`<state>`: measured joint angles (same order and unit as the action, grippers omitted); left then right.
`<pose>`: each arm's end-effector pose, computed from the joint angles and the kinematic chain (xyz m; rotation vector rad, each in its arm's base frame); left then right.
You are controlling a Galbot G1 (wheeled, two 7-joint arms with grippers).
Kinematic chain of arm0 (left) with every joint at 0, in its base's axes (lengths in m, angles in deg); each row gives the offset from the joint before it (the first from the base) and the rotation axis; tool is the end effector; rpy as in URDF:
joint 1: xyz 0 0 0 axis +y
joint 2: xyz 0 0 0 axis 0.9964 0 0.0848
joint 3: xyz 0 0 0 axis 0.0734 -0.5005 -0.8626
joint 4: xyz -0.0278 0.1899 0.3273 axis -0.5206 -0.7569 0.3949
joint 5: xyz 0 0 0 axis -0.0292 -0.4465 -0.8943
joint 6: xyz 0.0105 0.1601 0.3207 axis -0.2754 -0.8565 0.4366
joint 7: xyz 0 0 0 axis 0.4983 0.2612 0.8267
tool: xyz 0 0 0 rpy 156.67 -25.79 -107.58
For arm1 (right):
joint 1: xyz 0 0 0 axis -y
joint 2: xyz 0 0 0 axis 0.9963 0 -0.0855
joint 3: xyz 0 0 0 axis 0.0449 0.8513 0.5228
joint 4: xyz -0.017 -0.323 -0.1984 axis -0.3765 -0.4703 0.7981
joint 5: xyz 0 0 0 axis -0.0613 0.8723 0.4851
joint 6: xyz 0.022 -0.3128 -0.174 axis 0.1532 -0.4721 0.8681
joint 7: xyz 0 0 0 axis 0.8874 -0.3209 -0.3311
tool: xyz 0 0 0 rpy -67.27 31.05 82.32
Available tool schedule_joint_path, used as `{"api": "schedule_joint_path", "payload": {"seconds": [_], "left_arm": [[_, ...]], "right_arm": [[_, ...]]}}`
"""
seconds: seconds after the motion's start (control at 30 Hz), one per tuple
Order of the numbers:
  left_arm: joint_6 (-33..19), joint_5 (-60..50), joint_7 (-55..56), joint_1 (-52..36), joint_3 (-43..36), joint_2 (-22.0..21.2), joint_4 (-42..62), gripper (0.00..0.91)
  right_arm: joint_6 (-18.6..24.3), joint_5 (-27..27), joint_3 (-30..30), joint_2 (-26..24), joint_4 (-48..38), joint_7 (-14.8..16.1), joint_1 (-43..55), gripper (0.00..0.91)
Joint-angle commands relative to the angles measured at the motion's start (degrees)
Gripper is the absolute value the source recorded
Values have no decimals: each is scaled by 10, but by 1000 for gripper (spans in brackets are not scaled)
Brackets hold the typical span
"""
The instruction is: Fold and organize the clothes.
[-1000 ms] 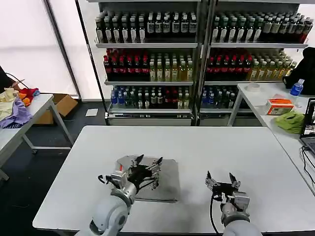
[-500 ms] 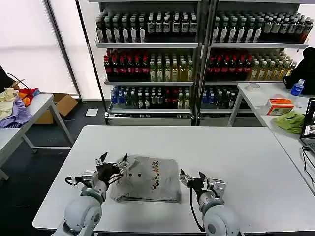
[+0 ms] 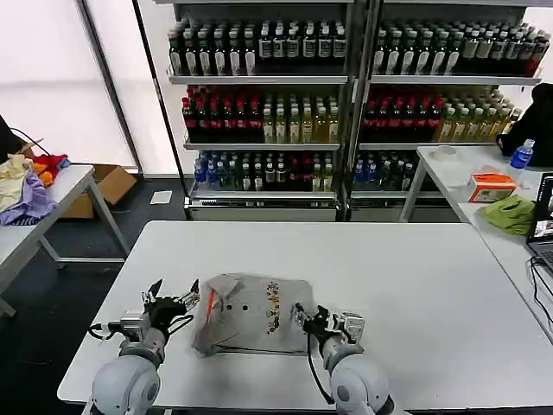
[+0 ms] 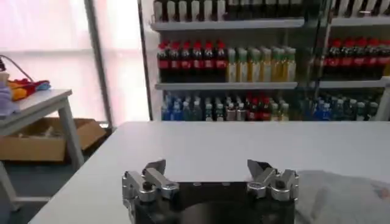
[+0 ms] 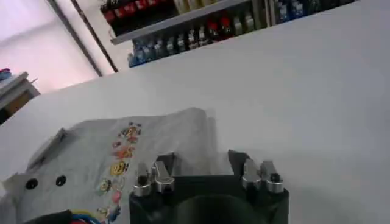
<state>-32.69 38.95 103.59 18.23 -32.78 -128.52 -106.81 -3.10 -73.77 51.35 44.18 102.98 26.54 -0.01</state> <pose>0.2664 0.0660 -0.2964 0.0231 -2.7835 -0.0298 0.2805 0.0752 -0.3117 0.2298 -2.4996 -0.3420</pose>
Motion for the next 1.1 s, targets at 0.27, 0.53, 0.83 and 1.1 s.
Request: {"api": "schedule_joint_path", "payload": {"seconds": [0.27, 0.53, 0.83, 1.1], "left_arm": [[0, 1, 5, 16, 19, 1, -3, 907], [0, 1, 5, 15, 17, -2, -11, 907], [1, -2, 5, 8, 5, -19, -10, 907], [3, -4, 5, 9, 0, -26, -12, 907]], "right_arm": [[-2, 29, 29, 0, -16, 13, 4, 0], [-4, 44, 3, -35, -2, 21, 4, 0], [-4, 59, -52, -106, -3, 42, -3, 0], [-3, 62, -72, -168, -16, 70, 1, 0]]}}
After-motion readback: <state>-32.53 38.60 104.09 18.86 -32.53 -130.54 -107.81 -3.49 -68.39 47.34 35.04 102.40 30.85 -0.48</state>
